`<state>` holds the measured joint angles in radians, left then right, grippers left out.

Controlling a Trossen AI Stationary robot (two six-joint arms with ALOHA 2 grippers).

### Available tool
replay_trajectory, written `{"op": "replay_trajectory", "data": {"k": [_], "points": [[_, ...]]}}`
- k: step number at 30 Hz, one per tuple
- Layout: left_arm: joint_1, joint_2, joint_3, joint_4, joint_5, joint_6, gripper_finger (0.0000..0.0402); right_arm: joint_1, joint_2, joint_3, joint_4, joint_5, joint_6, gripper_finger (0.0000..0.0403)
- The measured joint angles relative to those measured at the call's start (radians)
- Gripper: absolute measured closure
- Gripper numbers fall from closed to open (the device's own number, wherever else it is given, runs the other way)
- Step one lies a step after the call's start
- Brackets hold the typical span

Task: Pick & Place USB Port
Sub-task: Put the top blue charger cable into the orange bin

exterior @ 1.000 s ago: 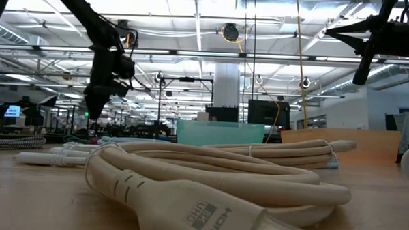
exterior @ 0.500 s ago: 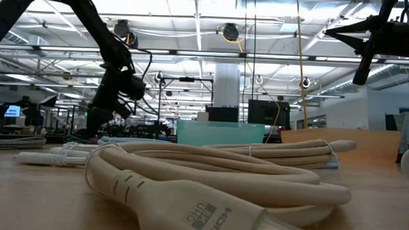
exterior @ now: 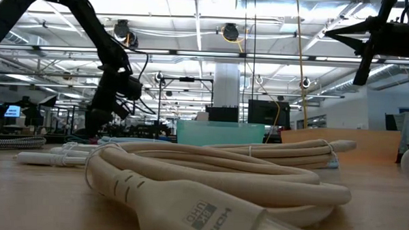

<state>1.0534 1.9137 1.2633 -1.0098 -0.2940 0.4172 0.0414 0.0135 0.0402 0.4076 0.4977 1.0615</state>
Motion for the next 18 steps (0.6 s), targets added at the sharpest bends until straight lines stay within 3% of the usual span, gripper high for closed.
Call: {"op": "replay_trajectory", "data": {"k": [12,15,18], "points": [[-0.002,-0.008,-0.096,0.031,0.060,-0.036,0.0191,0.000,0.000,0.000,0.003,0.003,0.000,0.0403],[-0.008,-0.008,-0.103,0.031,0.067,-0.059,0.0221,0.000,0.000,0.000,0.004,0.004,0.000,0.0403],[-0.016,-0.005,-0.093,0.031,0.046,-0.070,0.0287,0.000,0.000,0.000,0.004,0.007,0.000,0.0403]]}}
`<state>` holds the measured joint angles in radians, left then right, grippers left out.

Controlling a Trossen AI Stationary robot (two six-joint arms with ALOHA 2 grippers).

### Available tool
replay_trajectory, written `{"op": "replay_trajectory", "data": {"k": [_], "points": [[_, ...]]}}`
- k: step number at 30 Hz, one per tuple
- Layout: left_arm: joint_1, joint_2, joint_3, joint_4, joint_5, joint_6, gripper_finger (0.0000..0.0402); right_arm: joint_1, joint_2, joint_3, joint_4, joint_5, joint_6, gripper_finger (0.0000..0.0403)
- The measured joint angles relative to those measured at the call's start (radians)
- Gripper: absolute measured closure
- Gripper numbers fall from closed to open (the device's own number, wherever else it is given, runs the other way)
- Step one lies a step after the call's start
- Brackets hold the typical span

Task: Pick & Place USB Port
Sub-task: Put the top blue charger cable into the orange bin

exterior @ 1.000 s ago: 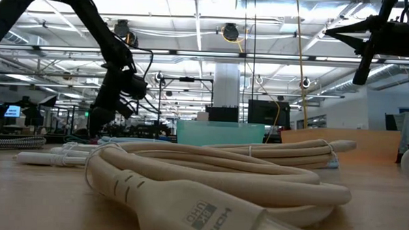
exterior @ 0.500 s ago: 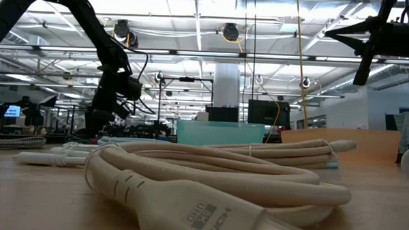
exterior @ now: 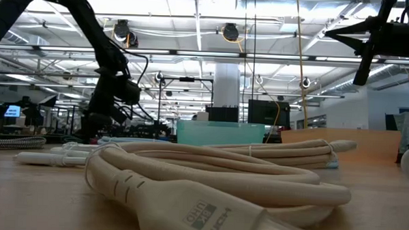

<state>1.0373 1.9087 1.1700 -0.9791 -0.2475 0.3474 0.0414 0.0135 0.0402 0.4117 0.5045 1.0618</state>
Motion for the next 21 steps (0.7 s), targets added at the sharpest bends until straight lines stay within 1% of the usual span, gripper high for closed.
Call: {"op": "replay_trajectory", "data": {"k": [3,4,7,9,12,15,19,21], "points": [[-0.007,0.007,0.025,-0.013,-0.023,-0.016,0.0369,0.000,0.000,0.000,0.004,0.000,0.000,0.0403],[-0.005,0.008,0.037,-0.014,-0.007,-0.032,0.0383,0.000,0.000,0.000,0.004,0.000,0.000,0.0403],[-0.001,0.006,0.064,0.003,0.042,-0.108,0.0386,0.000,0.000,0.000,0.013,-0.001,0.000,0.0403],[-0.001,0.006,0.086,-0.015,0.071,-0.161,0.0392,0.000,0.000,0.000,0.010,0.000,0.000,0.0403],[0.003,-0.008,0.139,-0.031,0.167,-0.229,0.0393,0.000,0.000,0.000,0.011,0.000,0.000,0.0403],[0.000,-0.048,0.197,-0.020,0.274,-0.274,0.0394,0.000,0.000,0.000,0.011,0.000,-0.004,0.0403],[-0.020,-0.124,0.269,-0.014,0.407,-0.324,0.0394,0.000,0.000,0.000,0.016,-0.001,-0.011,0.0403],[-0.036,-0.171,0.297,0.003,0.499,-0.350,0.0394,0.000,0.000,0.000,0.023,-0.003,-0.036,0.0400]]}}
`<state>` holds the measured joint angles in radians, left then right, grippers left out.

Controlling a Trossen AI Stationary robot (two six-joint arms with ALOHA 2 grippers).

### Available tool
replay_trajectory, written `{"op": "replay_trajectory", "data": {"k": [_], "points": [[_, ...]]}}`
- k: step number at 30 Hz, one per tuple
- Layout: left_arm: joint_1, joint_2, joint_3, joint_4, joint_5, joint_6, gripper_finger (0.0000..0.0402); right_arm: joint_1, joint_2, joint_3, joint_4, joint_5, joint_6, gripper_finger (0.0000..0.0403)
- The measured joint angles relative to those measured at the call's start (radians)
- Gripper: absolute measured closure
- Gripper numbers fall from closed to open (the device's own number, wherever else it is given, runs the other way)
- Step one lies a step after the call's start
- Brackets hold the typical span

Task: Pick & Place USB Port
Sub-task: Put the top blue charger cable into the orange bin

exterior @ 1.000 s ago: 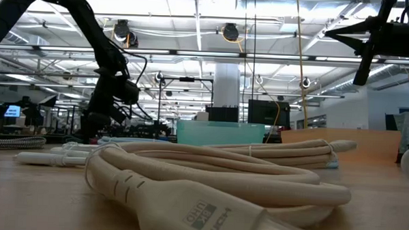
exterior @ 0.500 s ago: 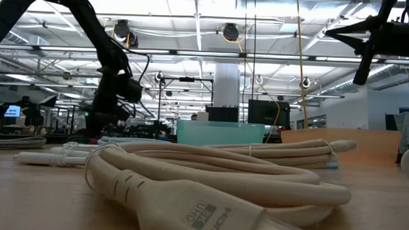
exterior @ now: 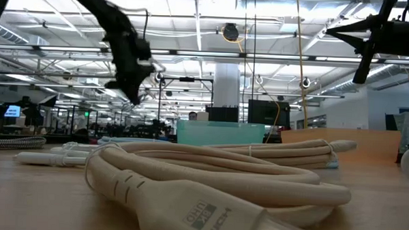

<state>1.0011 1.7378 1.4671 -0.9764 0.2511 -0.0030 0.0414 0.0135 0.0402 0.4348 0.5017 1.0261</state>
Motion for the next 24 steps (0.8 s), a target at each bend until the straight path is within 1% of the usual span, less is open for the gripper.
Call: {"op": "replay_trajectory", "data": {"k": [5,7,9,12,15,17,19,21,24], "points": [[-0.076,-0.107,0.017,0.088,0.204,-0.111,0.0394,0.000,0.000,0.000,0.010,0.017,-0.019,0.0369],[-0.132,-0.145,0.017,0.125,0.271,-0.162,0.0394,0.000,0.000,0.000,0.014,0.026,-0.016,0.0349],[-0.205,-0.170,0.017,0.186,0.314,-0.214,0.0394,0.000,0.003,0.000,0.043,0.035,-0.019,0.0326],[-0.339,-0.183,0.017,0.311,0.343,-0.308,0.0394,0.000,0.026,0.000,0.108,0.053,-0.027,0.0286],[-0.467,-0.179,0.017,0.478,0.354,-0.417,0.0394,0.000,0.078,0.011,0.160,0.075,-0.030,0.0244],[-0.540,-0.161,0.018,0.612,0.358,-0.486,0.0394,0.000,0.132,0.033,0.155,0.075,-0.025,0.0215],[-0.586,-0.143,0.018,0.701,0.358,-0.551,0.0394,0.000,0.201,0.055,0.142,0.073,-0.031,0.0188],[-0.620,-0.120,0.018,0.807,0.357,-0.605,0.0394,0.000,0.281,0.095,0.165,0.067,-0.036,0.0163],[-0.648,-0.088,0.018,0.880,0.361,-0.650,0.0394,-0.002,0.415,0.155,0.215,0.028,-0.041,0.0134]]}}
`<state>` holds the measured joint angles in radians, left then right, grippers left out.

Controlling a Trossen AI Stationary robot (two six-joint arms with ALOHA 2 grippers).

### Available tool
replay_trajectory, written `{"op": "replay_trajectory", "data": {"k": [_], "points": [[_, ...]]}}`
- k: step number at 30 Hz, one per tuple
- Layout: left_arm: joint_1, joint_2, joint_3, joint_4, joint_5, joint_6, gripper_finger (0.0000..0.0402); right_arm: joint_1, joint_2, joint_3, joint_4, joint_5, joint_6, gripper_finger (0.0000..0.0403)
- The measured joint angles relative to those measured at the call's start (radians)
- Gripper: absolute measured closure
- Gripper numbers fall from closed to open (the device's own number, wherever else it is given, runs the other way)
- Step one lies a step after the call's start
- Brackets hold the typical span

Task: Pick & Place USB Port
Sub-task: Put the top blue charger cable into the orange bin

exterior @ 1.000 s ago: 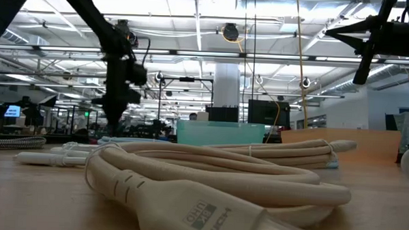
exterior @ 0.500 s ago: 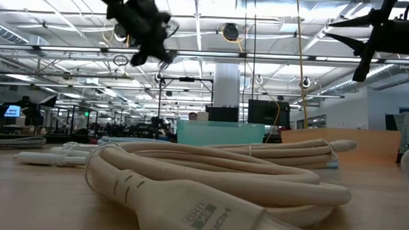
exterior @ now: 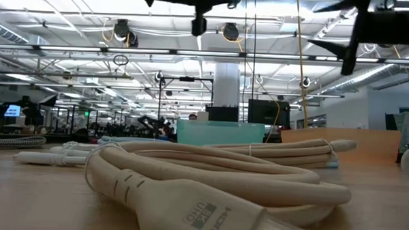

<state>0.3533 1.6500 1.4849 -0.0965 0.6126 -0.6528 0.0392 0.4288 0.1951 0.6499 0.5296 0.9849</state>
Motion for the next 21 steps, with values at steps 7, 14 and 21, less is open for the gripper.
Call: {"op": "replay_trajectory", "data": {"k": [7,14,21], "points": [[-0.044,0.089,-0.001,0.067,0.087,-0.060,0.0394,0.000,0.278,0.162,0.084,-0.141,-0.061,0.0113],[-0.089,0.098,0.000,0.092,0.132,-0.087,0.0394,0.000,0.433,0.250,0.088,-0.211,-0.018,0.0112],[-0.095,0.098,0.000,0.099,0.141,-0.081,0.0394,0.058,0.552,0.319,0.162,-0.220,-0.013,0.0112]]}}
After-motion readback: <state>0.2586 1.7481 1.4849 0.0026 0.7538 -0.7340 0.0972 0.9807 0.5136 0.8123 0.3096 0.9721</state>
